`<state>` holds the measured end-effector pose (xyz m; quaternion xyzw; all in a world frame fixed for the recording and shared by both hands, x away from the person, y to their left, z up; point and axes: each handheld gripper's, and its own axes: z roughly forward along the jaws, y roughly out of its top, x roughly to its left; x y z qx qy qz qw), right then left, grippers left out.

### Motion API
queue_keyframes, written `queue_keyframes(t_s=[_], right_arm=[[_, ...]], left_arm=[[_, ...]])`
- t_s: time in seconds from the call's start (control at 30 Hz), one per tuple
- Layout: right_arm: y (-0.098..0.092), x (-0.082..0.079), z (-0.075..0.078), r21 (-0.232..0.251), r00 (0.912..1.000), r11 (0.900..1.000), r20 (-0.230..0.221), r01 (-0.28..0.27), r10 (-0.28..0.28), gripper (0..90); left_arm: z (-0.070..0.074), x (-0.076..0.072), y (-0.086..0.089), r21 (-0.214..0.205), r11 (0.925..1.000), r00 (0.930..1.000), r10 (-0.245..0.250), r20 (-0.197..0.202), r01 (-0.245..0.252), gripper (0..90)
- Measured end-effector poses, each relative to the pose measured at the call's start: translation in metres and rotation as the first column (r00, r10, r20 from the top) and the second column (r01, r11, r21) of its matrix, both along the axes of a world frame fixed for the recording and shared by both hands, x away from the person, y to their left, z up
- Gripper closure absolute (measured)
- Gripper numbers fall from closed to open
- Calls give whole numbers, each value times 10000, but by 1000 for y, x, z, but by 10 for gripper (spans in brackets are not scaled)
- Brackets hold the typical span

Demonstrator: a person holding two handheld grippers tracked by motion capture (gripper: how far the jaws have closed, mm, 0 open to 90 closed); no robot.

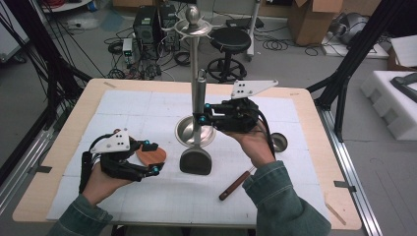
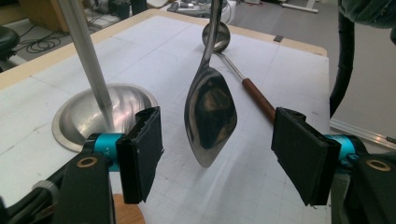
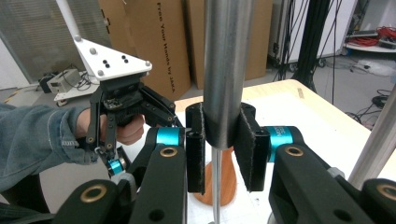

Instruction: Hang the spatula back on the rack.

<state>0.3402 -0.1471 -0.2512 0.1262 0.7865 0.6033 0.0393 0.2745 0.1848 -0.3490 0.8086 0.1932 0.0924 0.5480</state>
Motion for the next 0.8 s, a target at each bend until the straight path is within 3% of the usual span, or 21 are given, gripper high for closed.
queue_keyframes(t_s=[0.3, 0.8], right_arm=[[3, 9, 4, 44, 10000, 10000, 11, -77, 77, 759], [16, 22, 14, -243, 9995, 9993, 68, -295, 297, 759]], left_arm=[[-6, -1, 6, -22, 9994, 9994, 342, -16, -342, 286], [-14, -2, 11, 86, 9990, 9991, 433, -3, -433, 266]])
